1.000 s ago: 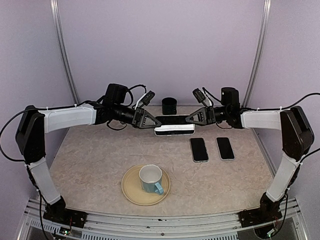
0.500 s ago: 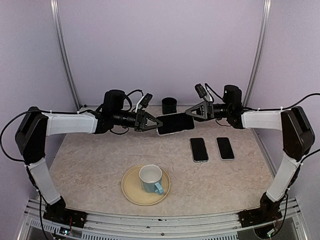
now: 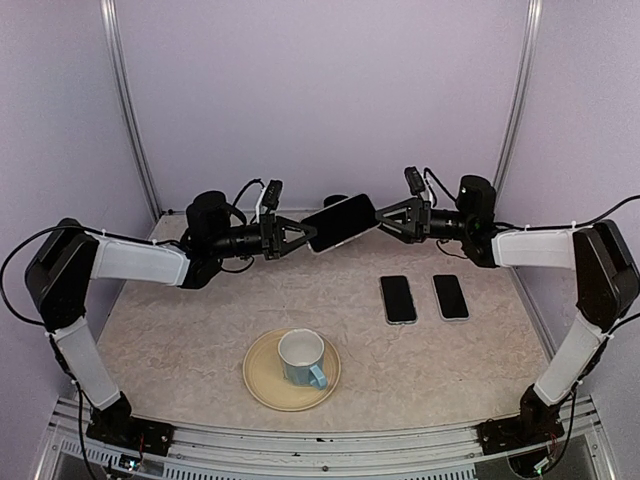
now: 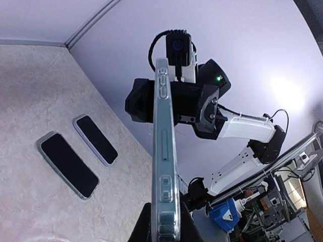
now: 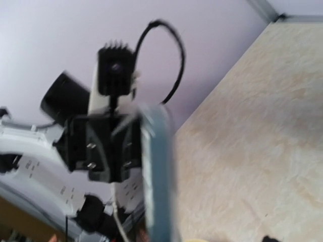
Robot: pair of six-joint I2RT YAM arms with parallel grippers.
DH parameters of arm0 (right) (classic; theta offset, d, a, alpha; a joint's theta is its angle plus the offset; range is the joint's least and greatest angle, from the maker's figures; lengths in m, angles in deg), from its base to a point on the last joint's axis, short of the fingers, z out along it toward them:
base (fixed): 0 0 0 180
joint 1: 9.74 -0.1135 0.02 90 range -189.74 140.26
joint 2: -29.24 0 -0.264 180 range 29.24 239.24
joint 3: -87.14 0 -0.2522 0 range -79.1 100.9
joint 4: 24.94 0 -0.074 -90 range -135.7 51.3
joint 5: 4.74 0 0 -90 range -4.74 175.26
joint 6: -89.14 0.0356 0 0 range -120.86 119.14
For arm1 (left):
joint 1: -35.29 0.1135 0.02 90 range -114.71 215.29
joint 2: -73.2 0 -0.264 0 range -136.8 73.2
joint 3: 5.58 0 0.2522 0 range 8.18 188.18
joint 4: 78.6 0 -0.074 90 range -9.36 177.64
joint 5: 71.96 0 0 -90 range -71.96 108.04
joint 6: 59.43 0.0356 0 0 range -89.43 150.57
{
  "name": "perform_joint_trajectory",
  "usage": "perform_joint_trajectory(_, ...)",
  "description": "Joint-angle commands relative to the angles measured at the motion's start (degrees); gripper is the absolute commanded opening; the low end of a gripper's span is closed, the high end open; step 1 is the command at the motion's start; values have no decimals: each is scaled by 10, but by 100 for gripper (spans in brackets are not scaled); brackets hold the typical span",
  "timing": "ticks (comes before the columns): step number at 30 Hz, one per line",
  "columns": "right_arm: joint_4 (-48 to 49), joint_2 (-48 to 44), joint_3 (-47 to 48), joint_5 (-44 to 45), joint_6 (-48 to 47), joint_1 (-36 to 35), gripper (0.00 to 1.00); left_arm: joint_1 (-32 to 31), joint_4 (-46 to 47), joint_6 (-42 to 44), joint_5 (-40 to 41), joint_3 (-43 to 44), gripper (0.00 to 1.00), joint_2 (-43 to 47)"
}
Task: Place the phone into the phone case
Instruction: Pass from the right arm to the left, then pass from the left arm to the right
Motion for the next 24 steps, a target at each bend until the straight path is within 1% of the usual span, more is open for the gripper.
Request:
perform_joint_trajectory(1, 85, -27, -41, 68, 67, 4, 83, -10, 137, -31, 65, -23, 0, 41)
perform_joint_trajectory(4, 119, -36, -64, 102, 98, -9, 81, -18, 192, -58, 98, -39, 0, 40)
perform_joint_trajectory(8, 127, -43, -62, 129, 94, -37, 79, -34, 259, -82, 165, -67, 0, 37)
perform_joint_trajectory(13, 180, -40, -65, 159, 106, -67, 79, -65, 311, -72, 250, -91, 0, 33)
perform_joint_trajectory(16, 214, -35, -65, 172, 115, -85, 78, -85, 318, -59, 277, -91, 0, 28)
perform_joint_trajectory(19, 227, -23, -55, 173, 119, -102, 77, -95, 343, -58, 293, -98, 0, 19)
perform_joint_trajectory(22, 239, -15, -47, 172, 129, -111, 73, -101, 365, -63, 303, -104, 0, 8)
perform_joint_trajectory(24, 245, -13, -45, 172, 134, -113, 69, -107, 378, -62, 315, -109, 0, 1)
